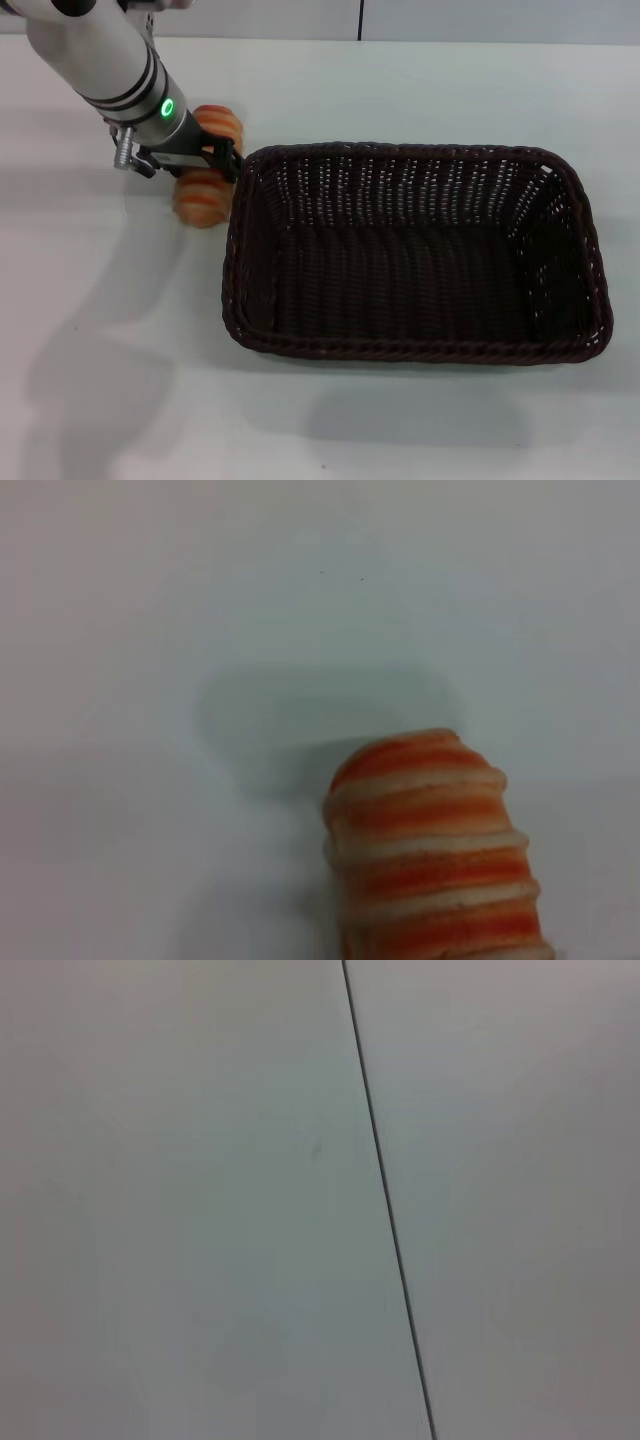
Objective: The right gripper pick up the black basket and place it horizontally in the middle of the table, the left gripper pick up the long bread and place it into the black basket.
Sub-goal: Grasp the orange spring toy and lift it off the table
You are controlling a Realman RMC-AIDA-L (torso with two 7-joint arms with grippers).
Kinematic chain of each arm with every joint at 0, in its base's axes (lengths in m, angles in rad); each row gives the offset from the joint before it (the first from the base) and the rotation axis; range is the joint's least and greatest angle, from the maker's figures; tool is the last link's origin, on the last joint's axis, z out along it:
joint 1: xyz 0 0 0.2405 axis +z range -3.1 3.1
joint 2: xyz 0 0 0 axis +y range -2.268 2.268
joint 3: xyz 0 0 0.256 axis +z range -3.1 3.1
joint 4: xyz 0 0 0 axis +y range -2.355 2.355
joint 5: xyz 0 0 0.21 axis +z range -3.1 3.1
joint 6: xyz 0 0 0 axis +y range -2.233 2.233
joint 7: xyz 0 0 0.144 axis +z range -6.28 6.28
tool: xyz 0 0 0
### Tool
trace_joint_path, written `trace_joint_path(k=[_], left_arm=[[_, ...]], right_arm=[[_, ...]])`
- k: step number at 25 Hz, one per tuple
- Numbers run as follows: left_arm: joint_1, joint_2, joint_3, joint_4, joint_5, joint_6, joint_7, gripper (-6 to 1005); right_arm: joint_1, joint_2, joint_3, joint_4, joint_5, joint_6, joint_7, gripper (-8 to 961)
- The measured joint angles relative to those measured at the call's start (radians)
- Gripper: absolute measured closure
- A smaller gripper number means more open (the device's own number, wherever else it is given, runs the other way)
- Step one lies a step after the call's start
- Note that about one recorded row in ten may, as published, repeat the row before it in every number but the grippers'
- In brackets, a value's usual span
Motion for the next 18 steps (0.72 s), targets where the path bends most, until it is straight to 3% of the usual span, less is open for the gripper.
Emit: trace_joint_path(k=[5, 15, 16, 17, 18], left_arm=[[0.004, -0.001, 0.009, 0.000, 0.001, 0.000, 0.000, 296], [0.023, 0.004, 0.030, -0.070, 0.004, -0.003, 0.018, 374], [0.070, 0.011, -0.022, -0.242, 0.006, -0.020, 0.073, 381], [0.070, 0.011, -0.022, -0.242, 0.006, -0.020, 0.073, 388], [0.090, 0.013, -0.064, -0.344, 0.007, -0.051, 0.123, 396]], right_arm=[[0.003, 0.000, -0.003, -0.001, 0.000, 0.000, 0.001, 302], [0.008, -0.001, -0.004, -0.004, 0.000, 0.000, 0.001, 302], [0.012, -0.002, -0.004, -0.005, 0.000, 0.000, 0.001, 302], [0.012, -0.002, -0.004, -0.005, 0.000, 0.000, 0.001, 302], [0.014, -0.002, -0.003, -0.005, 0.000, 0.000, 0.001, 302]])
